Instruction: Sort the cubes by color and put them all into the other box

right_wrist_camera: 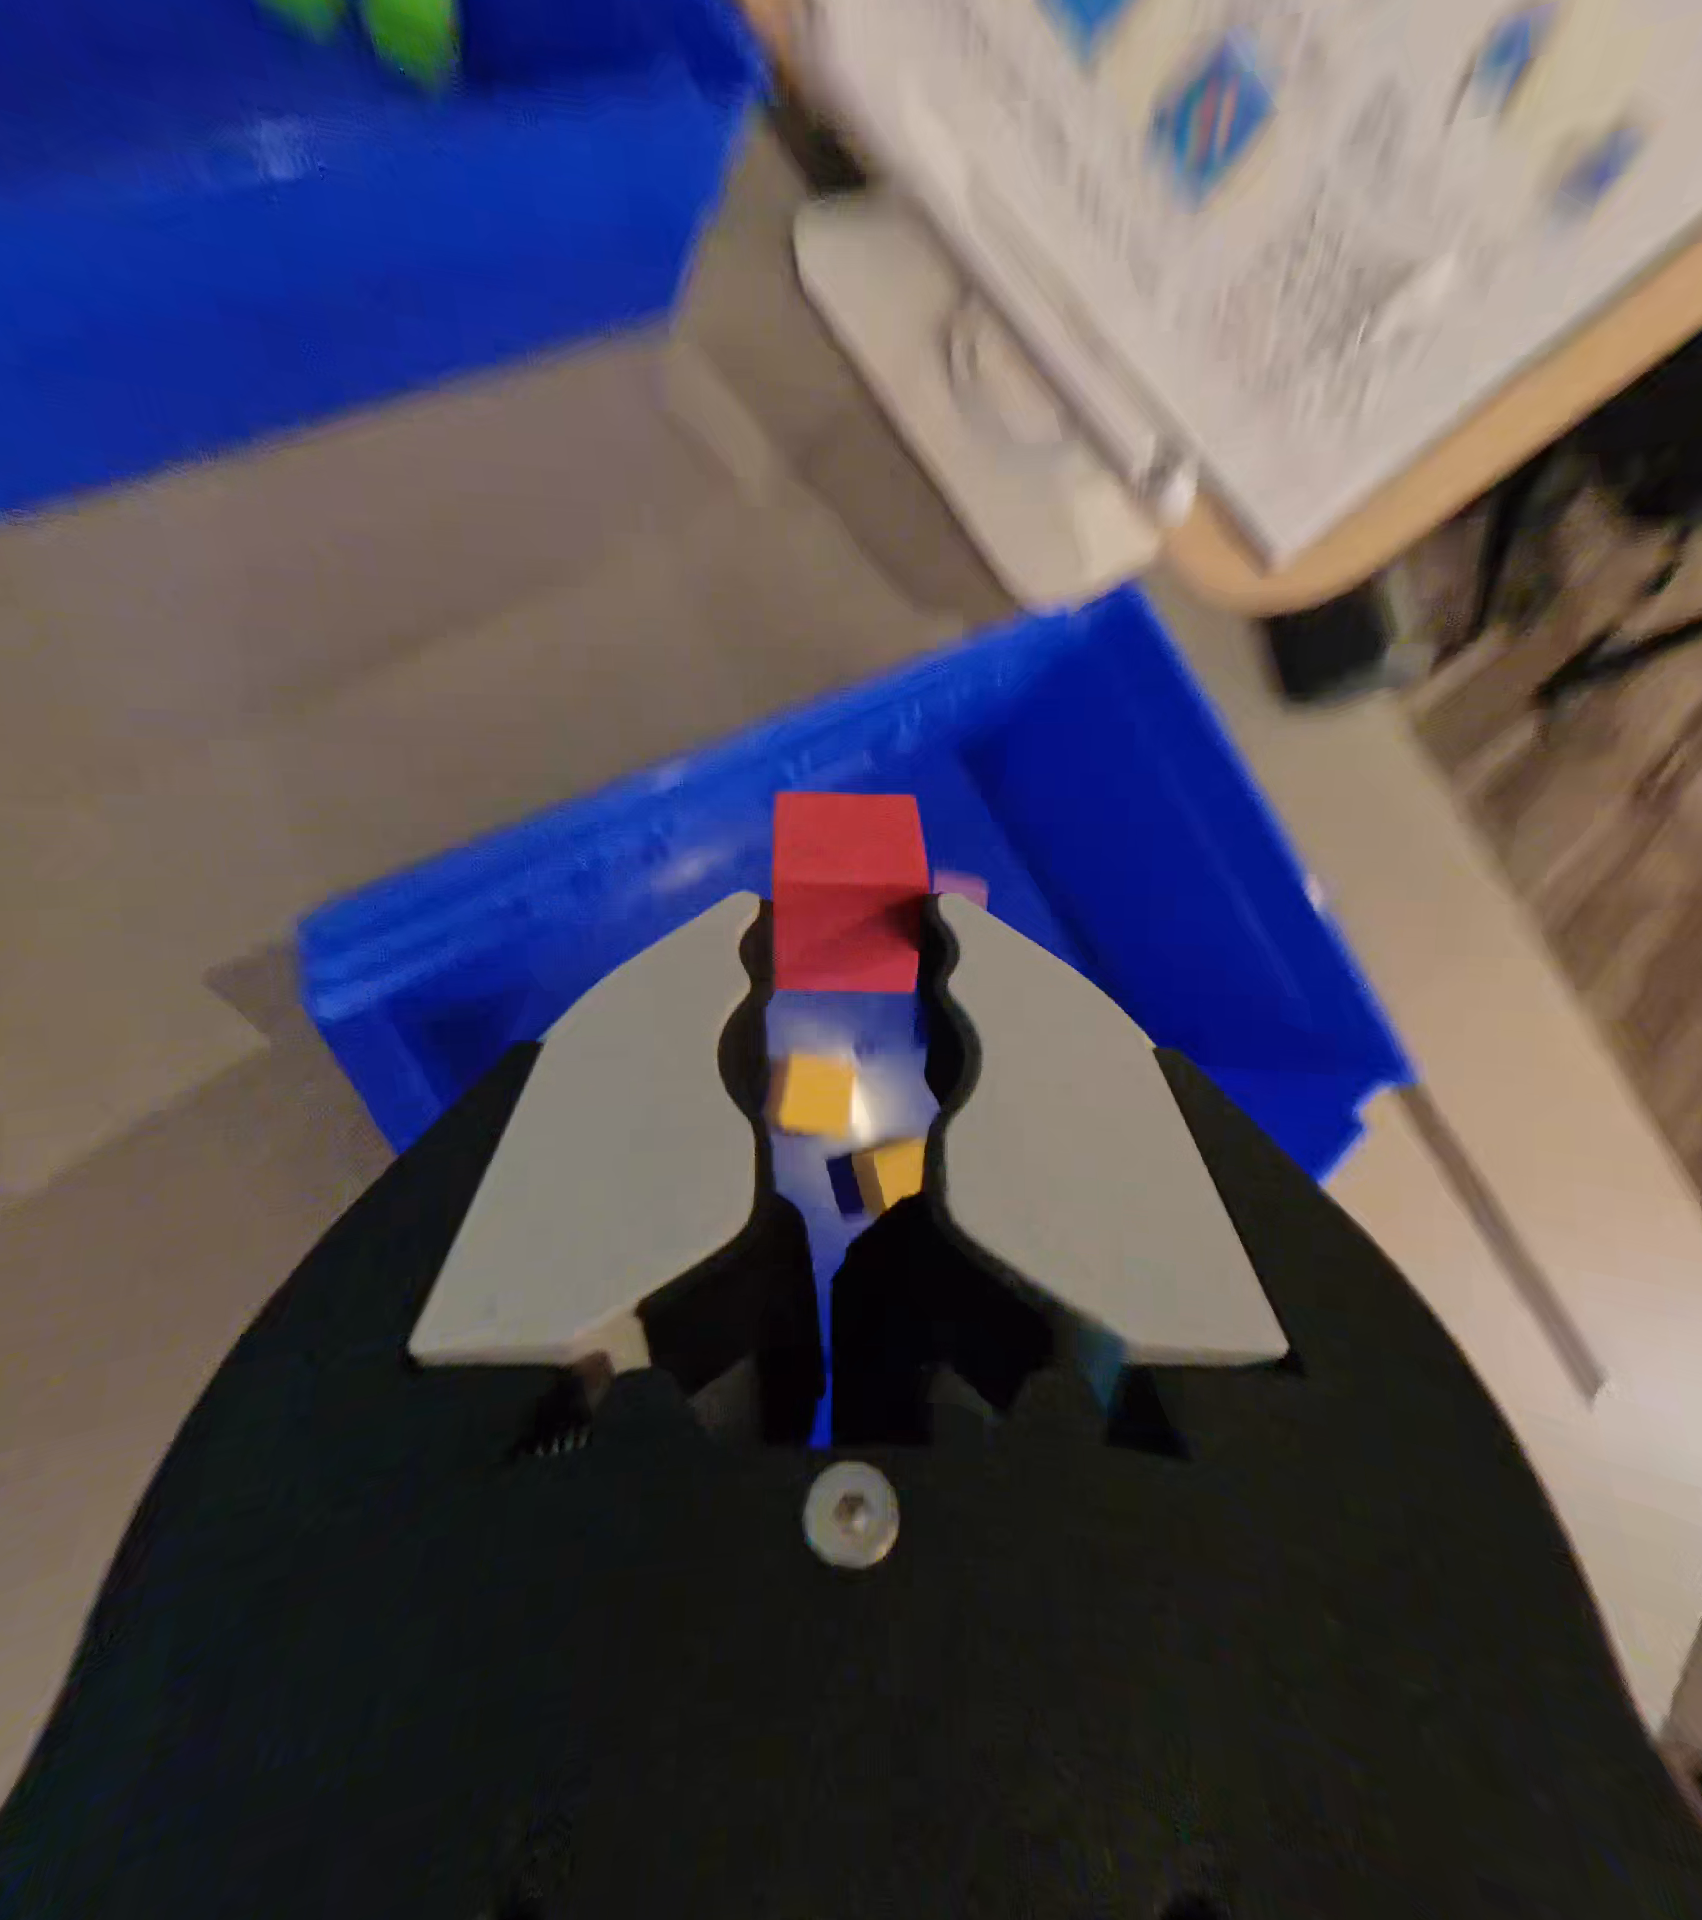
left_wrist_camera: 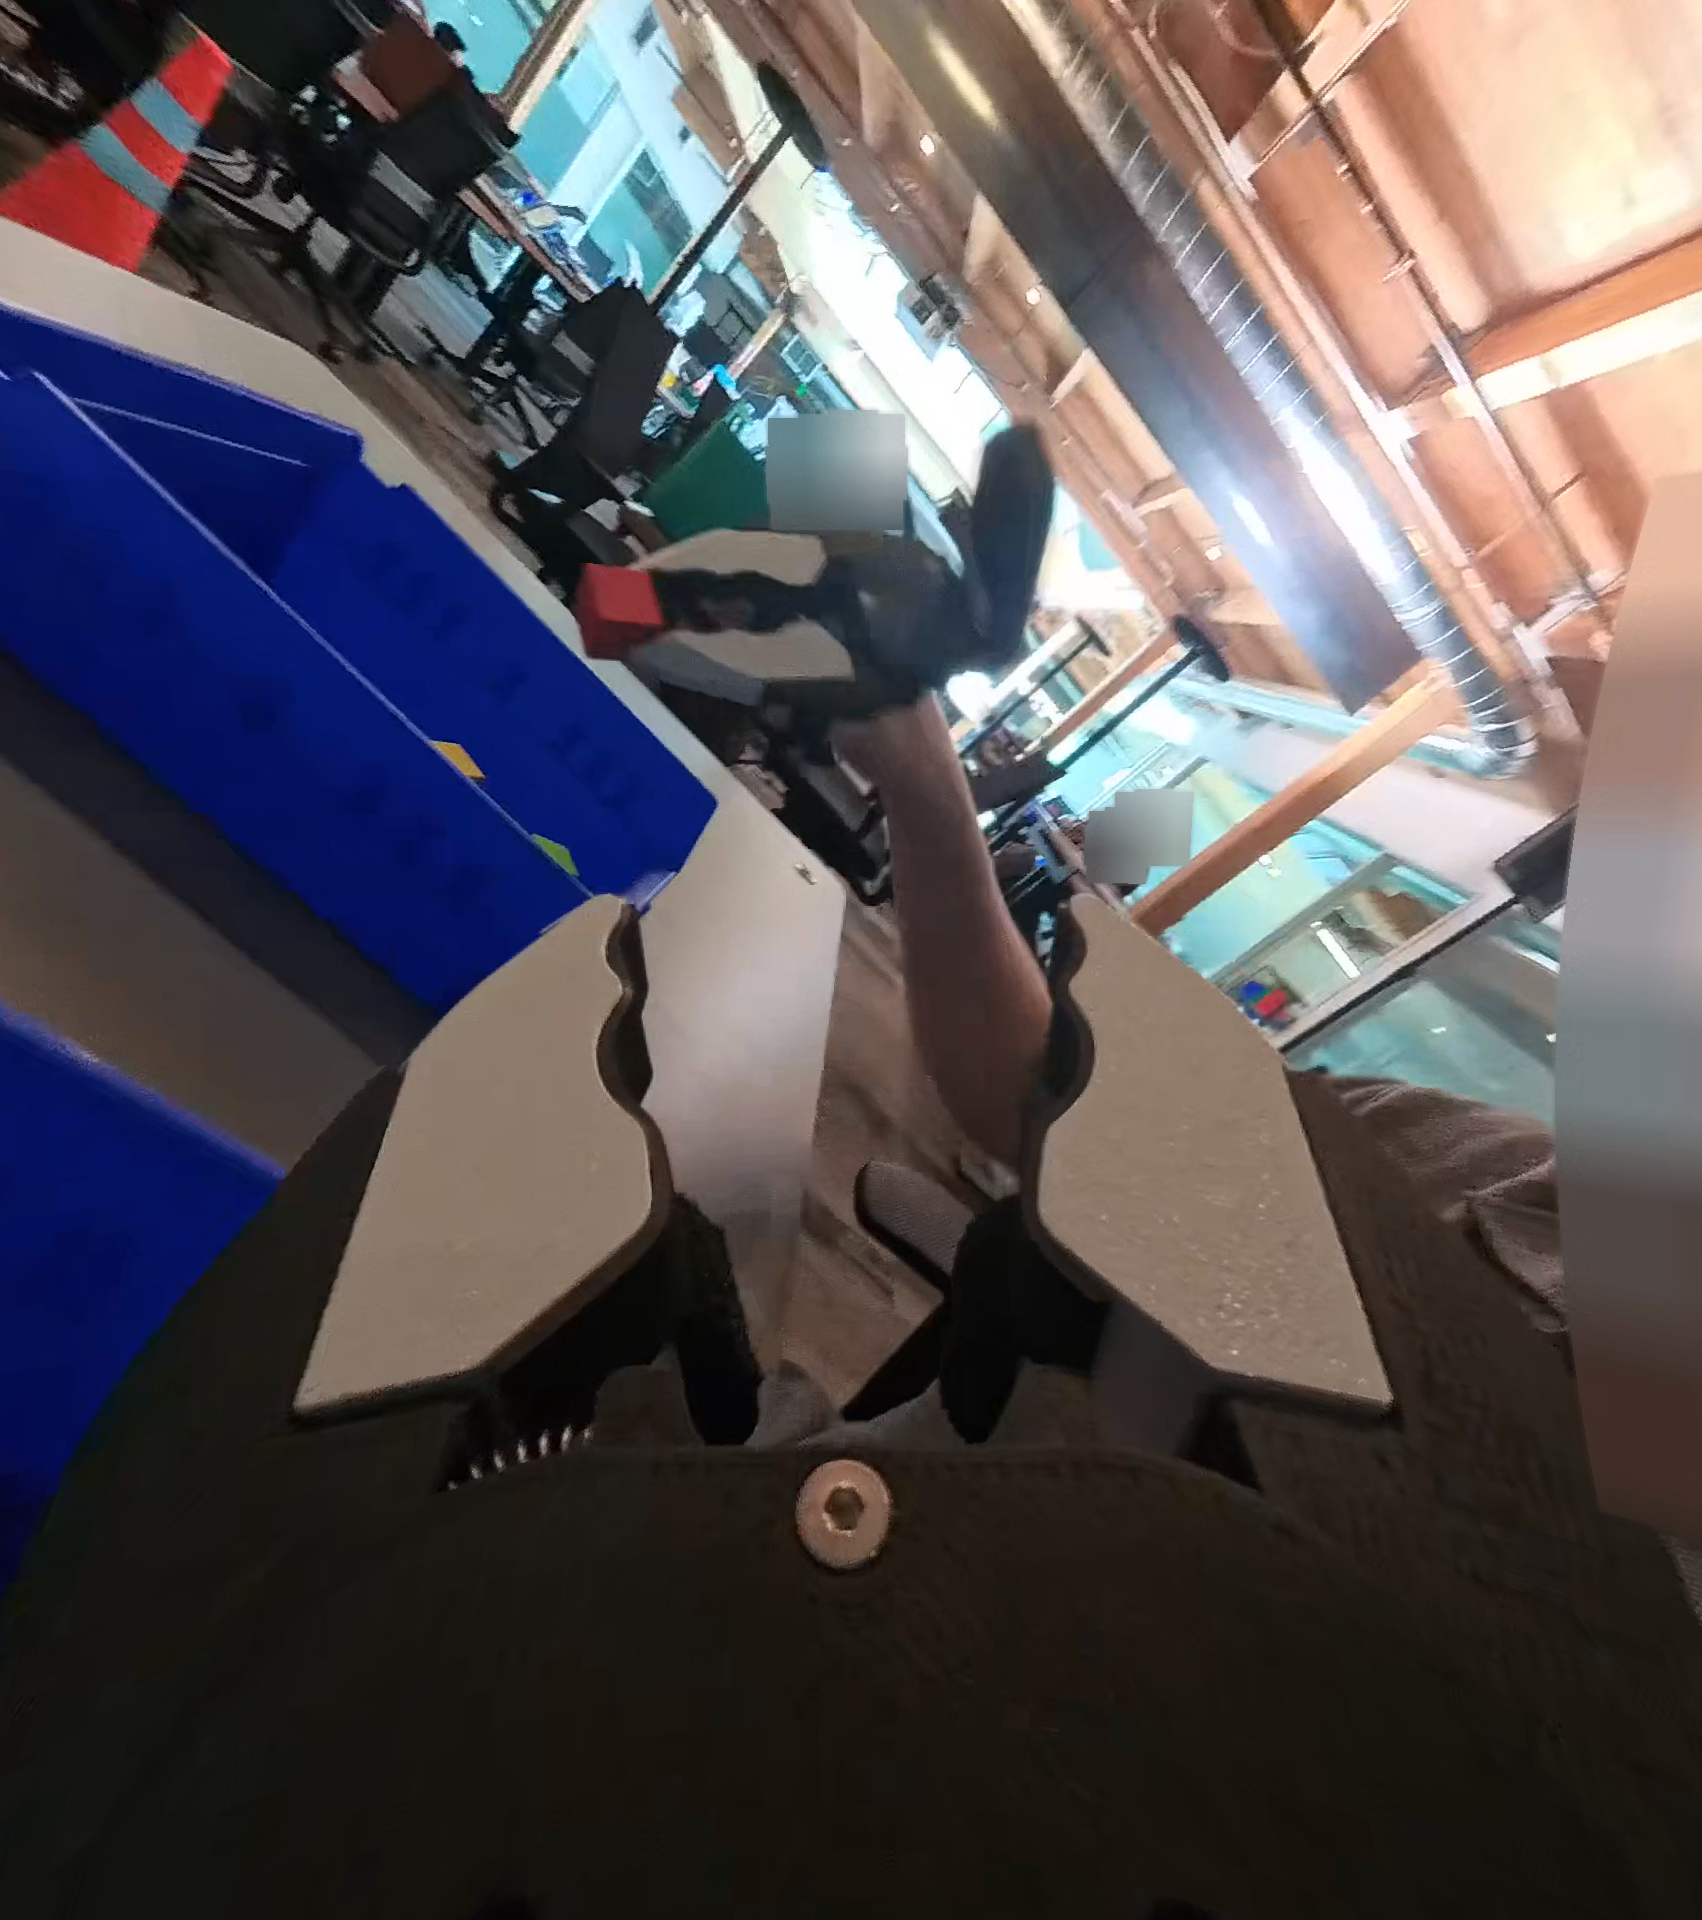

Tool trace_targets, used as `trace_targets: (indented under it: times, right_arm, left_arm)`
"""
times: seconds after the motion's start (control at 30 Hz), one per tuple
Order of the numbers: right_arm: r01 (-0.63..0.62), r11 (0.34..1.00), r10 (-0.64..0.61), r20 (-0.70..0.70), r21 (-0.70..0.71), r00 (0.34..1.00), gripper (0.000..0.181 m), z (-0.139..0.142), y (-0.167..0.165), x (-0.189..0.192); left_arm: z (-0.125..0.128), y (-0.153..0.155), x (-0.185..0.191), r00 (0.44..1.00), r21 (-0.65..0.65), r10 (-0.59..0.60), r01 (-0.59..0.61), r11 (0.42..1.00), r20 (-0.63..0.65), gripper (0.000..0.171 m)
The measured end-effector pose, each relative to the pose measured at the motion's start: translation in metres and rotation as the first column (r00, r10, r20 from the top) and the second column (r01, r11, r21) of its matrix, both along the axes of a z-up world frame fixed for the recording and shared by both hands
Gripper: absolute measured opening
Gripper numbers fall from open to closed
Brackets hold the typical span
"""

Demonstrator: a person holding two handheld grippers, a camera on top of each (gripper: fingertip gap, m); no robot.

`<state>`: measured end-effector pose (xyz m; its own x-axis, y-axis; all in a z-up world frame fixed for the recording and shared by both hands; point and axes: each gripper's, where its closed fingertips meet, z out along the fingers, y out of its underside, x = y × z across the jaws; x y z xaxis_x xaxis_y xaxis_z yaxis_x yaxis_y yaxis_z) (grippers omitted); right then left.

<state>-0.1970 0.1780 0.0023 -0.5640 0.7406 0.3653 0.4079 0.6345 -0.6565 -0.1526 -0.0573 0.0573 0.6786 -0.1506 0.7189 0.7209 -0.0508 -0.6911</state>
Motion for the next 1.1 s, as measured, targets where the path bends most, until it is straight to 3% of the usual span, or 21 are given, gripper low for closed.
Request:
trace_targets:
  times: [0.13, 0.27, 0.33, 0.43, 0.5, 0.57, 0.63, 0.73, 0.83, 0.97, 1.1]
  right_arm:
    - [0.030, 0.993, -0.074, 0.387, 0.119, 0.919, 0.027, -0.078, 0.037, -0.025]
    - [-0.026, 0.978, -0.099, 0.574, 0.205, 0.813, 0.027, -0.133, 0.048, -0.034]
    - [-0.036, 0.978, -0.102, 0.617, 0.207, 0.780, 0.027, -0.145, 0.047, -0.035]
    - [-0.044, 0.975, -0.110, 0.642, 0.218, 0.759, 0.027, -0.150, 0.046, -0.038]
    - [-0.051, 0.971, -0.121, 0.663, 0.234, 0.739, 0.027, -0.151, 0.047, -0.037]
    - [-0.050, 0.964, -0.146, 0.678, 0.261, 0.721, 0.044, -0.154, 0.049, -0.037]
    - [-0.058, 0.956, -0.161, 0.684, 0.286, 0.711, 0.046, -0.157, 0.053, -0.037]
    - [-0.025, 0.977, -0.126, 0.662, 0.214, 0.739, 0.047, -0.148, 0.048, -0.040]
    - [0.016, 0.994, -0.076, 0.573, 0.110, 0.816, 0.047, -0.119, 0.042, -0.044]
    - [0.091, 0.996, -0.081, 0.289, -0.022, 0.954, 0.043, -0.055, 0.039, -0.042]
    - [0.127, 0.983, -0.121, 0.051, -0.136, 0.991, 0.038, -0.013, 0.032, -0.017]
  left_arm:
    - [0.002, -0.012, -0.006, 0.995, -0.061, 0.054, -0.059, 0.996, -0.086, 0.071]
    - [-0.016, -0.030, -0.031, 0.967, -0.204, 0.185, -0.219, 0.954, -0.174, 0.070]
    - [-0.034, -0.046, -0.052, 0.930, -0.335, 0.255, -0.336, 0.880, -0.265, 0.070]
    - [-0.056, -0.075, -0.085, 0.858, -0.518, 0.288, -0.491, 0.700, -0.425, 0.070]
    - [-0.059, -0.089, -0.103, 0.823, -0.581, 0.267, -0.549, 0.601, -0.501, 0.070]
    - [-0.060, -0.096, -0.120, 0.795, -0.624, 0.233, -0.590, 0.512, -0.560, 0.071]
    - [-0.061, -0.095, -0.134, 0.785, -0.660, 0.183, -0.602, 0.449, -0.591, 0.072]
    - [-0.065, -0.083, -0.156, 0.783, -0.697, 0.125, -0.604, 0.386, -0.609, 0.072]
    - [-0.089, -0.070, -0.177, 0.822, -0.769, 0.077, -0.557, 0.315, -0.564, 0.070]
    - [-0.141, -0.048, -0.207, 0.892, -0.856, 0.111, -0.451, 0.252, -0.438, 0.068]
    - [-0.178, -0.029, -0.225, 0.915, -0.886, 0.186, -0.395, 0.242, -0.357, 0.070]
